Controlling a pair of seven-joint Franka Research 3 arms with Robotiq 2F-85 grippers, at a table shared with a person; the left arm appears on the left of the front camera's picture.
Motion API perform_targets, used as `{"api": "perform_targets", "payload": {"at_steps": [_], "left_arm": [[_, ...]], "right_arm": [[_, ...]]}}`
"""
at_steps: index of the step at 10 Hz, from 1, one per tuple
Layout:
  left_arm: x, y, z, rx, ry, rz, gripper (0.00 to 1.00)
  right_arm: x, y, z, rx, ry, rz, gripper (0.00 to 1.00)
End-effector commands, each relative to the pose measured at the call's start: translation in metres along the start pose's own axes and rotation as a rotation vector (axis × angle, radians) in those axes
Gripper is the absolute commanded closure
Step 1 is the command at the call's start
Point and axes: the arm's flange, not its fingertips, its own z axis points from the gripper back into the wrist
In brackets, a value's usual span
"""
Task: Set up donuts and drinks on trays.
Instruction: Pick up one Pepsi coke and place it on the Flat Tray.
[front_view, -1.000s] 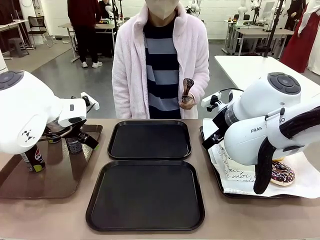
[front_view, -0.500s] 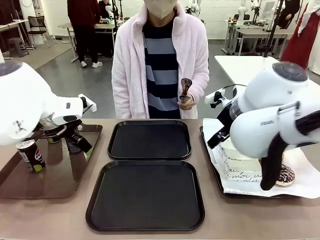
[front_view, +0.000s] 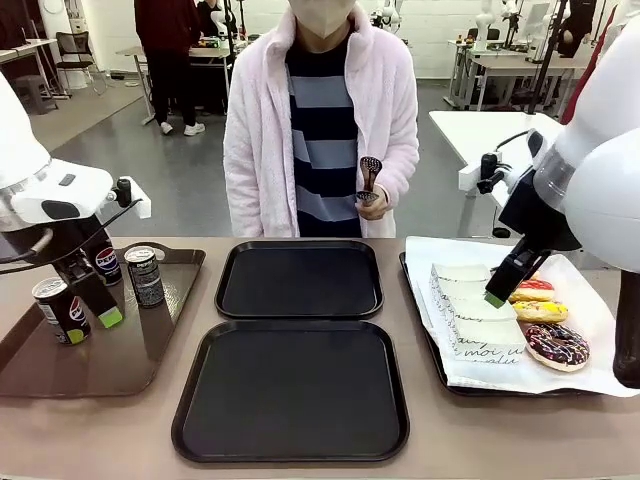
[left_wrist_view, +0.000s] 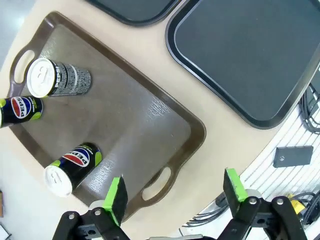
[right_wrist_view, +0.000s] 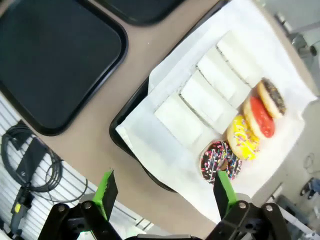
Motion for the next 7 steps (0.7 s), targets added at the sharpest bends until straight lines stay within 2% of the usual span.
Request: {"api": "perform_targets", "payload": {"at_steps": [1,2,3,4,6,7], "left_arm": [[0.008,0.007,-0.022,-0.002,0.018,0.036,0.0],[0.008,0.007,-0.022,-0.002,0.018,0.036,0.0],[0.001,0.002,-0.006,-0.004,0.009,0.006,0.0],[-0.007,0.034,0.012,-0.311,-0.191,0.131,0.0],[-0.043,0.065,0.04,-0.683,-0.42,0.282,0.0],[-0.054,0.083,0.05,-0.834,-0.511,0.318,0.0]], "right_arm": [[0.017,-0.005,-0.023,-0.016,-0.021,-0.018,0.0],[0.017,-0.005,-0.023,-0.016,-0.021,-0.018,0.0],[0.004,-0.001,-0.005,-0.001,-0.006,-0.002,0.0],[-0.017,-0.041,-0.015,0.326,-0.039,-0.245,0.0],[-0.06,-0.1,-0.013,0.678,-0.157,-0.467,0.0],[-0.076,-0.126,-0.009,0.795,-0.247,-0.55,0.0]]}}
